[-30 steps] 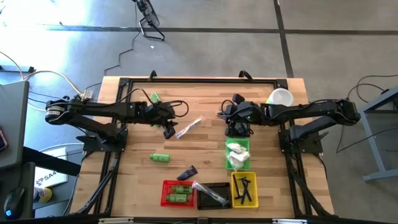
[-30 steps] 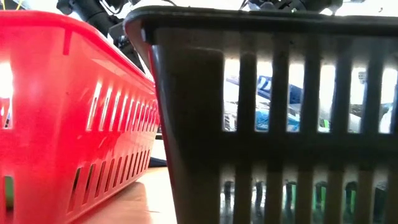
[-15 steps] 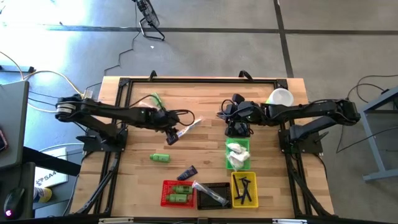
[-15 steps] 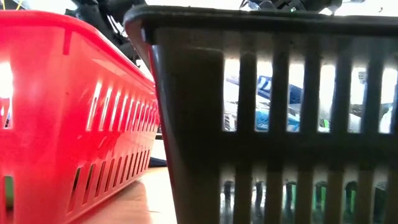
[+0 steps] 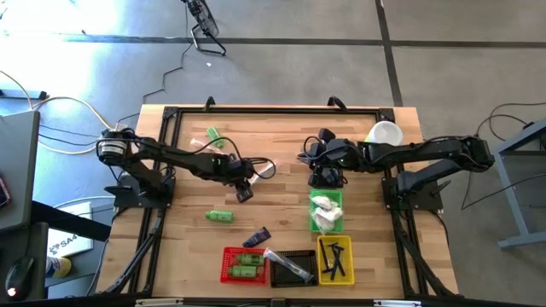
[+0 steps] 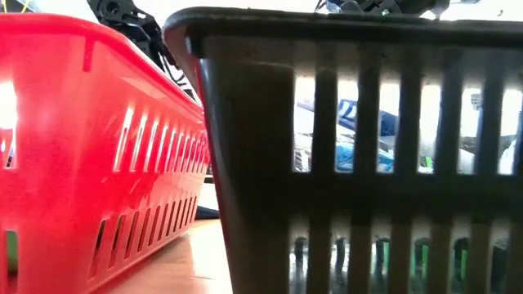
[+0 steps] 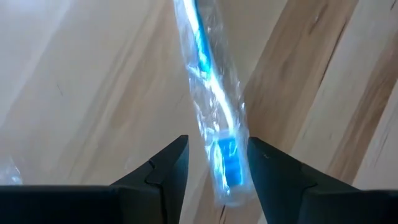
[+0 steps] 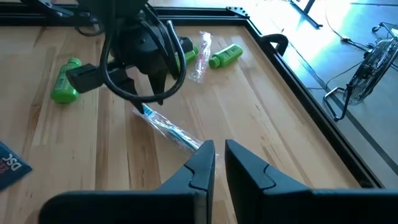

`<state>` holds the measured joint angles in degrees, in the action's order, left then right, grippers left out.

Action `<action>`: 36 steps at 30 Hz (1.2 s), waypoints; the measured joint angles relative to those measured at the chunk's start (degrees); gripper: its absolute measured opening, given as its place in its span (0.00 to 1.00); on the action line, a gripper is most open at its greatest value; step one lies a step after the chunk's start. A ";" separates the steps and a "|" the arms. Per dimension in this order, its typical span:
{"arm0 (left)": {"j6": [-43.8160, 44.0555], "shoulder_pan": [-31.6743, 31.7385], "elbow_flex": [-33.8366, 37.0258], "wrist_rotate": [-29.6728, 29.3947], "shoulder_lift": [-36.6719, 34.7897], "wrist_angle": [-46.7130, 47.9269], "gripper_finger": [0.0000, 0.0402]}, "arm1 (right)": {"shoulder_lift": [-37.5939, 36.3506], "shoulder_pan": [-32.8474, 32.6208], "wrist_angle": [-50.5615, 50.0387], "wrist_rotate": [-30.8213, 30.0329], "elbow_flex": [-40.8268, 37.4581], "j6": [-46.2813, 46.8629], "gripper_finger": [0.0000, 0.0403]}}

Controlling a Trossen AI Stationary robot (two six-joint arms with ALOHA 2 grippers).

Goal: Pick & Place Travel size toiletries
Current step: Put the blue toothbrush into the bottom black bin

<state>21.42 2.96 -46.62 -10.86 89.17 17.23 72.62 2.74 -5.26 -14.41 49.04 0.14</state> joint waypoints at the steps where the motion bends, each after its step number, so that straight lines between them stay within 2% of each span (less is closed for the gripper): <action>1: 0.05 0.00 0.03 0.10 0.51 -0.22 0.40 | 0.00 0.00 0.00 0.00 0.00 0.01 0.07; 14: 1.39 -0.02 -0.22 1.30 5.79 -1.78 0.40 | 0.00 0.00 -0.01 0.01 0.00 0.02 0.07; 25: 1.39 -0.02 -0.12 1.32 5.94 -2.11 0.39 | 0.00 0.00 -0.02 0.02 0.00 0.02 0.07; 36: 1.13 0.00 -0.08 1.32 6.03 -3.13 0.20 | 0.00 0.00 -0.04 0.02 0.00 0.03 0.07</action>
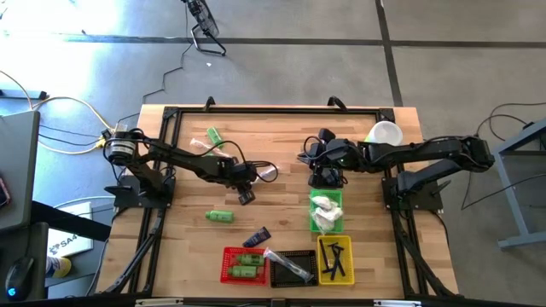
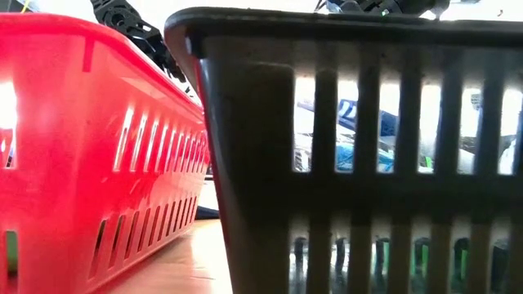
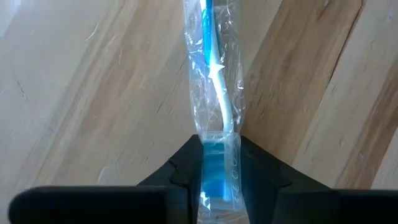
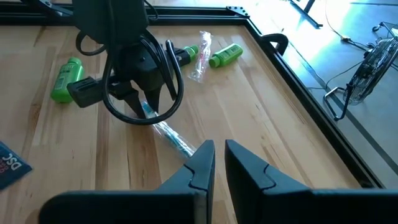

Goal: Pick & Place Travel size toiletries
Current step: Put the blue toothbrush into the bottom black bin

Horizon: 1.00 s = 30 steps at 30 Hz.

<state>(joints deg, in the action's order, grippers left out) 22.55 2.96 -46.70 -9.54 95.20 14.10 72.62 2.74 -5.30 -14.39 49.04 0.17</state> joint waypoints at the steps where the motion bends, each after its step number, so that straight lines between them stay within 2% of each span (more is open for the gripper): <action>1: 0.00 0.00 0.02 0.00 0.00 -0.23 0.19 | 0.00 0.00 0.00 -0.02 0.00 -0.01 0.07; 10: -4.07 0.07 0.09 -0.02 -1.29 -0.39 0.21 | -0.55 0.00 -0.41 0.00 -0.01 -0.16 0.07; 16: -10.70 0.69 -1.59 -0.30 -6.65 -0.16 0.20 | -4.21 -0.41 -1.22 1.08 -0.02 -0.47 0.07; 27: -18.77 7.49 -5.14 -0.46 -17.11 0.63 0.20 | -16.76 -0.61 -3.10 17.36 -0.02 -0.45 0.07; 30: -19.73 8.98 -5.35 -0.19 -20.04 -0.94 0.20 | -18.21 -0.61 -3.58 18.21 -0.02 -0.45 0.07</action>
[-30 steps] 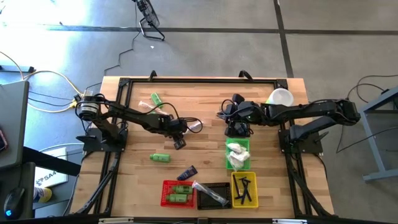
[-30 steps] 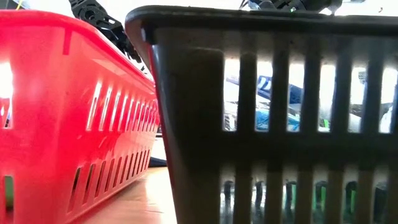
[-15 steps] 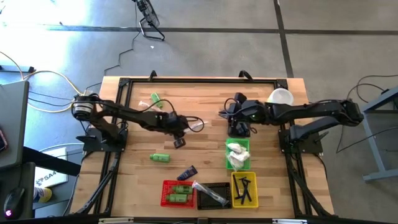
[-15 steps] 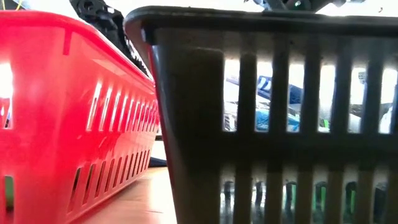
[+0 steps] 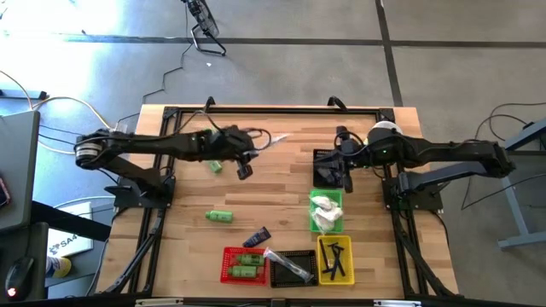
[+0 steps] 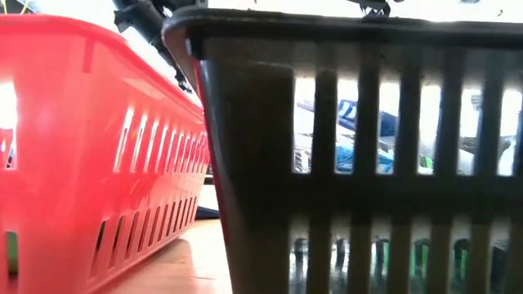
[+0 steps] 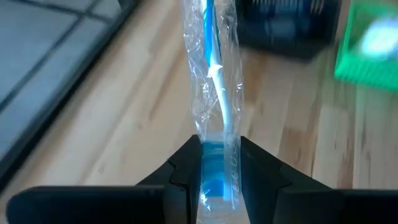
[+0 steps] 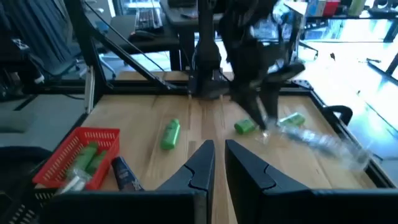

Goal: Pick & Place Travel size toiletries
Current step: Put the blue toothbrush into the bottom black bin

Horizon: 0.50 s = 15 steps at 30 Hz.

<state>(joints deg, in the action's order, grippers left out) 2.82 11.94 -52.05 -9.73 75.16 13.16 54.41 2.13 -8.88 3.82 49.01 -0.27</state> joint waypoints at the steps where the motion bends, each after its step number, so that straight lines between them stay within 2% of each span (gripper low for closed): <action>1: -0.02 0.23 0.00 0.34 -0.78 -1.07 0.20 | -0.24 0.00 -0.52 0.00 0.00 0.00 0.07; 10: -1.52 1.16 0.02 9.22 -6.57 -6.99 0.20 | 2.71 0.64 -1.11 -1.34 0.00 -0.02 0.07; 15: -2.73 1.18 0.00 16.66 -6.80 -11.58 0.20 | 7.65 0.63 4.67 -1.34 0.00 -0.02 0.07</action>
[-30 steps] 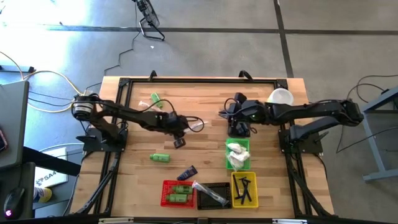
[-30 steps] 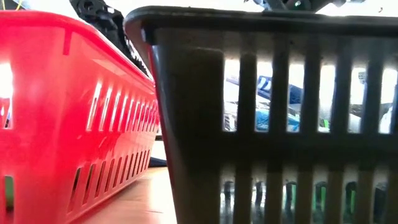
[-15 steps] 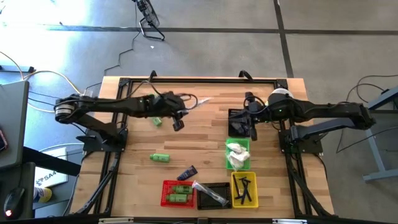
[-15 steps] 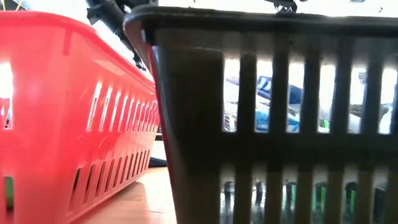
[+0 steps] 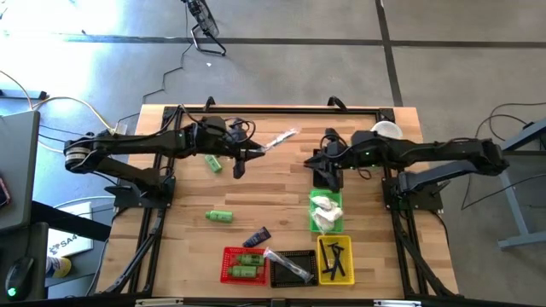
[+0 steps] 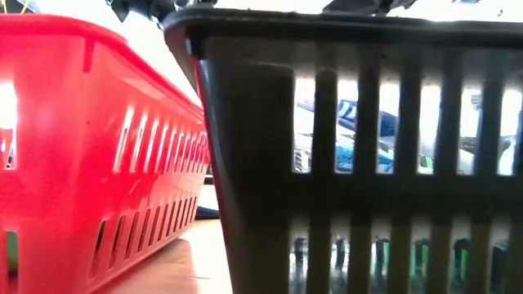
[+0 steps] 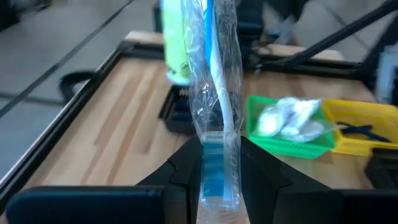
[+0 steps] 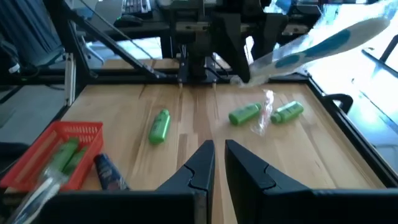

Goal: Pick & Place Travel size toiletries
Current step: Put the blue toothbrush into the bottom black bin

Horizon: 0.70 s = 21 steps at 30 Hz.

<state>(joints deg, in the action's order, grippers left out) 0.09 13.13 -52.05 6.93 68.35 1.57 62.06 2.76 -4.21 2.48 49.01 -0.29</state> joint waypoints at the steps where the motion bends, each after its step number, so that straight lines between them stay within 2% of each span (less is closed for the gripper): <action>1: -0.58 -0.01 0.00 0.72 0.00 -0.80 0.20 | 1.16 0.00 1.85 0.00 0.00 -0.01 0.07; 6: -2.05 -0.02 0.00 3.20 -0.02 -2.39 0.20 | 5.34 -0.02 8.83 -1.57 0.00 -1.30 0.07; 11: -4.65 -0.02 0.00 3.23 -0.02 -3.48 0.20 | 7.26 -0.02 15.25 -9.30 0.00 -4.09 0.07; 14: -5.55 -0.02 0.00 3.23 -0.02 -3.51 0.20 | 8.36 0.00 17.49 -11.02 0.00 -5.25 0.08; 17: -5.89 -0.02 0.00 3.23 -0.02 -3.66 0.20 | 8.72 0.00 18.24 -11.02 0.00 -6.10 0.13; 21: -6.28 -0.02 0.00 3.23 -0.02 -3.64 0.20 | 8.70 0.02 19.24 -11.57 0.00 -5.56 0.25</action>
<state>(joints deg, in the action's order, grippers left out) -6.19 13.10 -52.05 10.15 68.34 -2.07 70.76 2.79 15.03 -9.09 49.01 -5.85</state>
